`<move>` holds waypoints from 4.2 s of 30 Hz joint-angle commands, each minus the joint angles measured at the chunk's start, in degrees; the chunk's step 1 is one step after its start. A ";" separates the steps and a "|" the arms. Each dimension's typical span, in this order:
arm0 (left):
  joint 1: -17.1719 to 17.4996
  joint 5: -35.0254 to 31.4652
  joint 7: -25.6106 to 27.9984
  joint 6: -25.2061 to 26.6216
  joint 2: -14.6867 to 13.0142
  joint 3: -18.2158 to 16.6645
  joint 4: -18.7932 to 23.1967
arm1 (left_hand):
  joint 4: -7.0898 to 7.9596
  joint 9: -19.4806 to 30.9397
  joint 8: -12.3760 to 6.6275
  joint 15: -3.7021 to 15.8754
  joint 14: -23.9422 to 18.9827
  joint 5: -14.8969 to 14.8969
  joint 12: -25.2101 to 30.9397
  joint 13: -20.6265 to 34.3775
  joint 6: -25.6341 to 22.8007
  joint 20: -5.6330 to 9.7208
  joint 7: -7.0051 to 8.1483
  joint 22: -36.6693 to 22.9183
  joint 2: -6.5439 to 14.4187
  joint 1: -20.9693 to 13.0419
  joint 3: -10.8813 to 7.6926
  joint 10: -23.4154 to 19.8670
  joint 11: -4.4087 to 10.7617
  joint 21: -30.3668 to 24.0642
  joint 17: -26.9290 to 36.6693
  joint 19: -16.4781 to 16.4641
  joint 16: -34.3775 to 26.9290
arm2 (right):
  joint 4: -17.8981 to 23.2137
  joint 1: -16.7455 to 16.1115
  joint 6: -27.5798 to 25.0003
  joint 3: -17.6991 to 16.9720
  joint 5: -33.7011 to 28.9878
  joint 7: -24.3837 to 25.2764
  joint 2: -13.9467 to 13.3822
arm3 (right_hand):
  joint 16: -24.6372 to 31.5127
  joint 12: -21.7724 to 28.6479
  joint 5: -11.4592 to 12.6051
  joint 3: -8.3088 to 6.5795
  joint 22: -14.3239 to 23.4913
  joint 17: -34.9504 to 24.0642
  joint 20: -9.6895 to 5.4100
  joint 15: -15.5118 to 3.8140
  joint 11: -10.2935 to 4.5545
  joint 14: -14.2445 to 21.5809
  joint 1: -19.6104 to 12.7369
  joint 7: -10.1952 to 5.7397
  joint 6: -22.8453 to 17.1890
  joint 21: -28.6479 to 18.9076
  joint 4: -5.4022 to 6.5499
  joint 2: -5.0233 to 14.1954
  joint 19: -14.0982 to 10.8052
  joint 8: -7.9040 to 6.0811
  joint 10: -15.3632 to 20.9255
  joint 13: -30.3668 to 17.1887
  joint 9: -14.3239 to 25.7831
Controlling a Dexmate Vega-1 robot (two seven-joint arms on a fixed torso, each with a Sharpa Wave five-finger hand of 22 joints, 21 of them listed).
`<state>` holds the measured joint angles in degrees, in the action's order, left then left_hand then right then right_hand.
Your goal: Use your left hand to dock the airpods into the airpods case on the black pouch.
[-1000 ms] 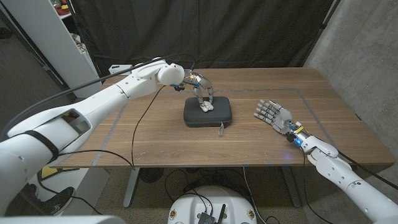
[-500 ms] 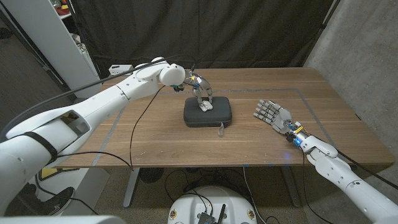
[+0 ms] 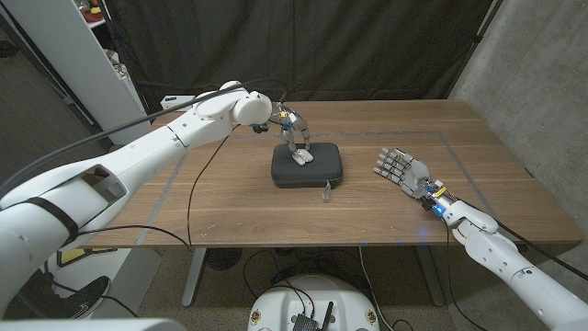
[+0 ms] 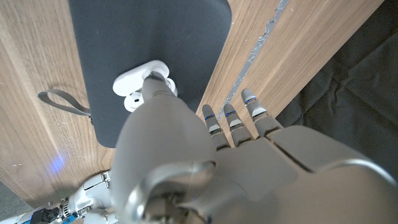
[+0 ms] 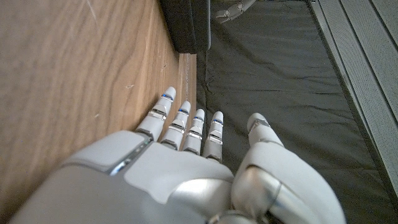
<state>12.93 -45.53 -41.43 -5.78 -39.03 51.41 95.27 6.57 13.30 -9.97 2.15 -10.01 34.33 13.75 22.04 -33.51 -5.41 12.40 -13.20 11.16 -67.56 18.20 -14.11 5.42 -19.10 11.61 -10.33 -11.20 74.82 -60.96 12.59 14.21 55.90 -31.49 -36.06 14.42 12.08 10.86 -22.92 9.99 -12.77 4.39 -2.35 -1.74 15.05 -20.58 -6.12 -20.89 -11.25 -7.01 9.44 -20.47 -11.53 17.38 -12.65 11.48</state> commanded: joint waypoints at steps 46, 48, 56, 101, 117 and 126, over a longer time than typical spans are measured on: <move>-1.61 5.80 3.15 -18.38 -3.01 -2.45 -6.36 | -2.79 -0.55 -1.08 4.06 -0.12 2.32 0.70 0.26 9.59 -0.08 0.10 0.21 -7.12 2.25 0.06 0.34 -0.38 -0.56 -0.22 0.47 -0.52 | 3.71 -2.19 2.10 1.00 -1.33 6.09 1.36 | 0.51 0.19 0.31 -0.66 0.16 -0.22 0.38 -3.48 -0.01 0.62 -0.27 0.00 -0.69 -0.18 0.02 0.24 0.05 -0.02 0.29 -0.30 0.02; -1.48 5.77 3.50 -19.14 -3.08 -2.42 -6.72 | -2.84 -0.48 -1.15 4.10 -0.11 2.32 0.71 0.29 9.60 0.00 0.14 0.21 -7.05 2.09 0.03 0.35 -0.46 -0.56 -0.20 0.49 -0.52 | 3.97 -2.41 2.11 1.02 -1.32 6.43 1.41 | 0.51 0.20 0.31 -0.66 0.16 -0.22 0.39 -3.48 0.00 0.61 -0.27 0.01 -0.68 -0.18 0.02 0.24 0.04 -0.01 0.32 -0.30 0.02; -0.77 5.56 4.91 -20.71 -2.80 -2.35 -8.12 | -2.95 -0.14 -1.49 4.17 -0.01 2.28 0.83 0.41 9.50 0.10 0.17 0.21 -6.80 1.68 -0.03 0.26 -0.11 -0.59 -0.16 0.50 -0.51 | 3.61 -2.46 2.89 1.48 -1.84 6.86 1.93 | 0.54 0.18 0.30 -0.62 0.17 -0.23 0.43 -3.39 0.09 0.65 -0.21 -0.03 -0.71 -0.18 0.04 0.16 0.06 -0.02 0.27 -0.30 0.02; 15.40 -1.66 23.97 6.95 -5.18 -13.42 10.29 | 2.51 4.27 -4.14 4.21 -4.38 -0.79 3.00 2.72 4.05 -0.01 -1.91 0.03 0.61 4.96 -0.93 -3.29 0.52 -2.19 0.59 -0.27 -1.85 | 6.86 -3.28 0.16 1.20 -1.49 8.94 -0.75 | 0.77 0.17 0.14 -0.35 0.17 -0.37 0.48 -3.66 0.08 0.78 0.40 -0.14 -0.71 -0.19 0.39 0.05 0.11 0.00 0.30 -0.31 0.03; 18.72 11.73 25.68 -0.55 -8.20 -16.10 12.03 | 3.29 3.49 -7.49 6.84 -8.84 -2.73 5.16 3.30 -9.80 0.79 -4.80 -0.05 -1.24 8.10 -4.72 -9.09 1.57 -3.71 0.76 -1.64 -3.07 | 7.73 -2.85 -1.21 0.87 -1.51 9.40 -1.98 | 0.80 0.18 0.13 -0.41 0.17 -0.39 0.39 -3.65 -0.08 0.74 0.41 -0.14 -0.79 -0.19 0.41 0.17 0.13 -0.03 0.35 -0.32 0.03; 19.22 9.07 17.18 9.24 -9.67 -16.14 20.22 | -0.04 4.22 -5.85 5.16 -5.92 -4.09 3.16 3.45 -6.80 -0.30 -4.00 0.36 -4.39 3.88 -3.13 -4.80 0.79 -3.11 0.43 0.15 -1.29 | 7.06 -2.45 -1.50 0.54 -0.92 8.76 -2.01 | 0.83 0.16 0.13 -0.45 0.17 -0.39 0.38 -3.74 -0.03 0.76 0.39 -0.15 -0.83 -0.19 0.41 0.21 0.13 -0.04 0.32 -0.32 0.03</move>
<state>30.97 -36.25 -17.85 -3.85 -47.12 35.91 108.41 7.35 17.01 -17.11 2.35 -17.77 30.53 18.07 25.21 -43.13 -5.07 7.77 -12.83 7.28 -62.24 14.40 -21.53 6.51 -22.65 11.97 -11.14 -13.33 82.21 -63.82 11.46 15.17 54.45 -22.22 -37.78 14.87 12.08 10.86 -23.23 9.99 -12.92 4.70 -2.04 -1.74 15.37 -20.58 -6.41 -21.18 -11.25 -6.69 9.44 -20.17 -11.53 17.38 -12.64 11.48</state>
